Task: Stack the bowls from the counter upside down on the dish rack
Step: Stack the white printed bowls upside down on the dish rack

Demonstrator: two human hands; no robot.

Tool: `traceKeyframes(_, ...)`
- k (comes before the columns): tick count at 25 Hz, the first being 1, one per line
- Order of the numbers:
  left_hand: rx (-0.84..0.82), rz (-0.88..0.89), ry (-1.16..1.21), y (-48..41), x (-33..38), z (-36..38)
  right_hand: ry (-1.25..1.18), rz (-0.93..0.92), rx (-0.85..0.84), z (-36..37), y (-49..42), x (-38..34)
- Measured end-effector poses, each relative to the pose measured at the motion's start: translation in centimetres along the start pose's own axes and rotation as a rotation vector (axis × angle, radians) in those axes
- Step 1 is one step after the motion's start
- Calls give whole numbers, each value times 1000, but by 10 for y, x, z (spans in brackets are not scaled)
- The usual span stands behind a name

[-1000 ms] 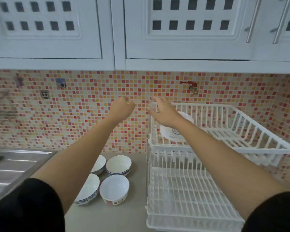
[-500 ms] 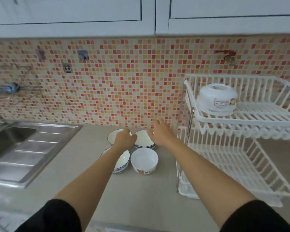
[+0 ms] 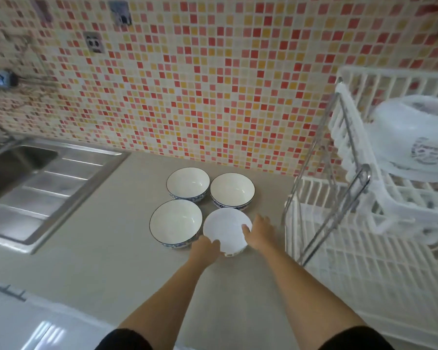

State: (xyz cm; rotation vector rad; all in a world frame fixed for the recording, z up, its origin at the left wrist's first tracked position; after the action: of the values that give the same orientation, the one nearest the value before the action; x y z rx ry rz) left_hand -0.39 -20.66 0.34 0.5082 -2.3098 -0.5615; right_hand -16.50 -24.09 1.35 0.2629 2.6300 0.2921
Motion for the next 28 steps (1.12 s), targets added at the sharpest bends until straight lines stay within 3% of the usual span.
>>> traceKeyframes(5, 85, -81, 172, -14, -4, 11, 35, 13, -51, 25, -20, 17)
traceKeyframes(8, 107, -79, 179, -15, -4, 12, 67, 60, 3, 27, -14, 20)
traceKeyframes(14, 26, -5, 179, 6, -10, 7, -271, 70, 128, 32, 25, 35)
traceKeyframes(18, -92, 50, 560, 41, -25, -2, -620, 141, 164, 28, 66, 35)
traceKeyframes(20, -136, 22, 806, 59, -30, -9, -677, 141, 200, 19, 83, 29)
traceKeyframes(23, -64, 64, 940, 88, -33, -25, -895, -25, 171, 7, 118, 5)
traceKeyframes(28, 126, 444, 920, 147, 13, -81, -1168, -369, 193, -72, 169, -43)
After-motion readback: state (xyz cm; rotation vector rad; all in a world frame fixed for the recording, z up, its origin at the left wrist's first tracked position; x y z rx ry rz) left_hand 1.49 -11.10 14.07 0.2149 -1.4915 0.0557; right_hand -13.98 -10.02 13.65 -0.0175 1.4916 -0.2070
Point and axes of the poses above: each hand's wrist, its own y-axis away from the middle knuckle, its own z-axis out of the palm, x = y × z, the point moved 4 cm from there along -y, towards the middle knuckle, and after that the axes turned 3 degrees about -z, right-handed, at the moved point
